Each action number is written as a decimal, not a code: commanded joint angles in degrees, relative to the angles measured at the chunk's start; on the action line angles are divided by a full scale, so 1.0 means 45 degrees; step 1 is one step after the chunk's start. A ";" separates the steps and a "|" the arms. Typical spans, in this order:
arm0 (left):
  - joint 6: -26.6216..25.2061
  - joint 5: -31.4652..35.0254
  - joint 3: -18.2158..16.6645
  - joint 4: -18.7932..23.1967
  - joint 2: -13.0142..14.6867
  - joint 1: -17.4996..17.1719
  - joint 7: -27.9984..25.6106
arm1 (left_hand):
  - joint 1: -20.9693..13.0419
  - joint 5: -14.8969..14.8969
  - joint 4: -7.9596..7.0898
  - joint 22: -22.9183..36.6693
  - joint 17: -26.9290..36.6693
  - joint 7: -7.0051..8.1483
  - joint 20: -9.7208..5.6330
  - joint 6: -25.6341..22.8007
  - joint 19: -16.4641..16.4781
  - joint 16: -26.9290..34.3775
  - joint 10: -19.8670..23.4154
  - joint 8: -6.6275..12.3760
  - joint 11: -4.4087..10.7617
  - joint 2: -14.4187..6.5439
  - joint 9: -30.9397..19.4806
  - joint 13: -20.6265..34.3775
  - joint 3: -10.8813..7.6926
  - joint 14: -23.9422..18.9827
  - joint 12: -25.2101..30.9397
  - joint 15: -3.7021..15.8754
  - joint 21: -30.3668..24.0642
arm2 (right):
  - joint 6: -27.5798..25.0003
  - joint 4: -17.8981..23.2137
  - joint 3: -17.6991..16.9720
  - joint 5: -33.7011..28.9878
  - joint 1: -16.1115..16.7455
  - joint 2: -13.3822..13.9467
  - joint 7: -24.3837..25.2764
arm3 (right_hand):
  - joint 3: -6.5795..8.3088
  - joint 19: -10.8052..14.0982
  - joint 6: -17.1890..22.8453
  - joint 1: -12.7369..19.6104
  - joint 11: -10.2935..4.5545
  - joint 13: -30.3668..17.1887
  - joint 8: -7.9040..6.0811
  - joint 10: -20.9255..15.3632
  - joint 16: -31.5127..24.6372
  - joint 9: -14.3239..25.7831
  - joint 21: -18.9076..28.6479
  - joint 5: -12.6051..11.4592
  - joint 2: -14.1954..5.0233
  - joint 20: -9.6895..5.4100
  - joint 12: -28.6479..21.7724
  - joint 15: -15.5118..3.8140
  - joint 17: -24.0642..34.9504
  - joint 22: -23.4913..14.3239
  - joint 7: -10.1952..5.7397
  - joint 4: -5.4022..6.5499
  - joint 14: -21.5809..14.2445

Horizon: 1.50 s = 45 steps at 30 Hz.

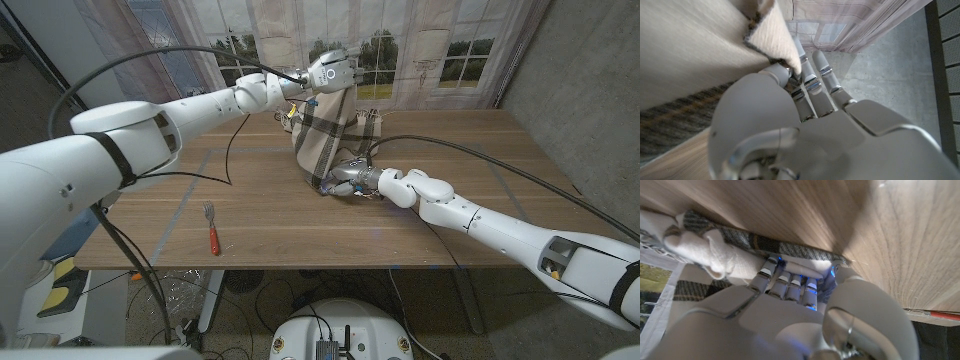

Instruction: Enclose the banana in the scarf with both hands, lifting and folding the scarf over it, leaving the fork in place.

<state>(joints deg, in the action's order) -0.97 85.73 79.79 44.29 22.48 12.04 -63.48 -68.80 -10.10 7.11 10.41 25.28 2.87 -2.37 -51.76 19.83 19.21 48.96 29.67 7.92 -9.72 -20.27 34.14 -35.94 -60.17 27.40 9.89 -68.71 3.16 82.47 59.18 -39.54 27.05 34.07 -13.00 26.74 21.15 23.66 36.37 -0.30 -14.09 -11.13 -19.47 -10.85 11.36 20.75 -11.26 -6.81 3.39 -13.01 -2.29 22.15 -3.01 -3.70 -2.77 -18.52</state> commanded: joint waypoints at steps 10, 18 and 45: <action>-0.0320 0.0035 0.0079 -0.2447 -0.2203 -0.0265 -0.0116 | 0.1462 0.0079 -0.0081 -0.0076 -0.1258 0.0992 -0.0406 0.2317 -0.0048 -0.1506 -0.0459 -0.1145 0.0531 0.0684 0.0636 -0.1343 0.0364 0.1267 -0.0849 0.0682 -0.0196 | -0.0178 0.0886 -0.0700 -0.0083 0.0482 0.0206 0.0118 | 0.0052 0.0253 0.0089 0.0260 0.0023 0.0010 -0.0050 -0.0141 -0.0178 0.0012 0.0057 -0.0072 -0.0151 -0.0029 -0.0017 -0.0861 -0.0009 -0.1681 -0.0021 -0.0251 -0.0095; -0.1291 -0.0787 0.0187 -0.3184 -0.3024 -0.0485 -0.0116 | 0.5272 -0.0260 -0.1270 -0.0137 -0.2296 0.1595 0.0287 0.5541 -0.0627 -0.1794 -0.3099 -0.3413 0.0208 0.1951 0.1704 -0.2716 0.1963 0.4466 -0.3390 0.0449 0.0952 | -0.0382 0.0983 -0.0906 -0.0033 0.0555 0.0242 0.0181 | 0.0063 0.0275 0.0090 0.0256 0.0017 0.0020 -0.0048 -0.0140 -0.0185 0.0010 0.0044 -0.0063 -0.0120 -0.0011 -0.0006 -0.0831 -0.0072 -0.1681 -0.0025 -0.0334 -0.0120; -0.3046 -0.1466 -0.0760 -0.1472 -0.1750 -0.1732 -0.0116 | 0.5932 -0.0437 -0.1680 -0.0126 -0.2487 0.1639 0.0344 0.6064 -0.0714 -0.1664 -0.3698 -0.3891 0.0176 0.1050 0.1874 -0.3078 0.1742 0.5125 -0.3557 0.0518 0.1480 | -0.3717 0.2850 -0.2534 -0.0833 0.1316 0.0825 0.1934 | 0.0044 0.0384 0.0697 0.0022 0.0052 0.0058 -0.0244 -0.0514 -0.0257 -0.0002 0.0001 -0.0043 0.0045 0.0094 -0.0106 -0.0878 -0.0292 -0.1676 0.0014 -0.0473 -0.0361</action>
<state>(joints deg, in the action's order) -12.76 80.54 77.21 34.83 12.15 5.83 -64.01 -41.94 -11.95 -0.62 9.75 14.09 10.24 -0.93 -24.54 16.55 11.31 32.48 12.47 8.79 -4.57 -11.71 20.18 -27.73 -37.46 11.43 3.58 -62.28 -6.41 92.35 50.66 -41.98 31.52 36.97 -7.72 26.73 22.84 26.26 36.58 -0.13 -13.83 -11.89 -21.07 -11.87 11.18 20.76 -11.26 -7.02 3.57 -13.14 -2.37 20.78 -10.39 -3.61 -4.52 -19.45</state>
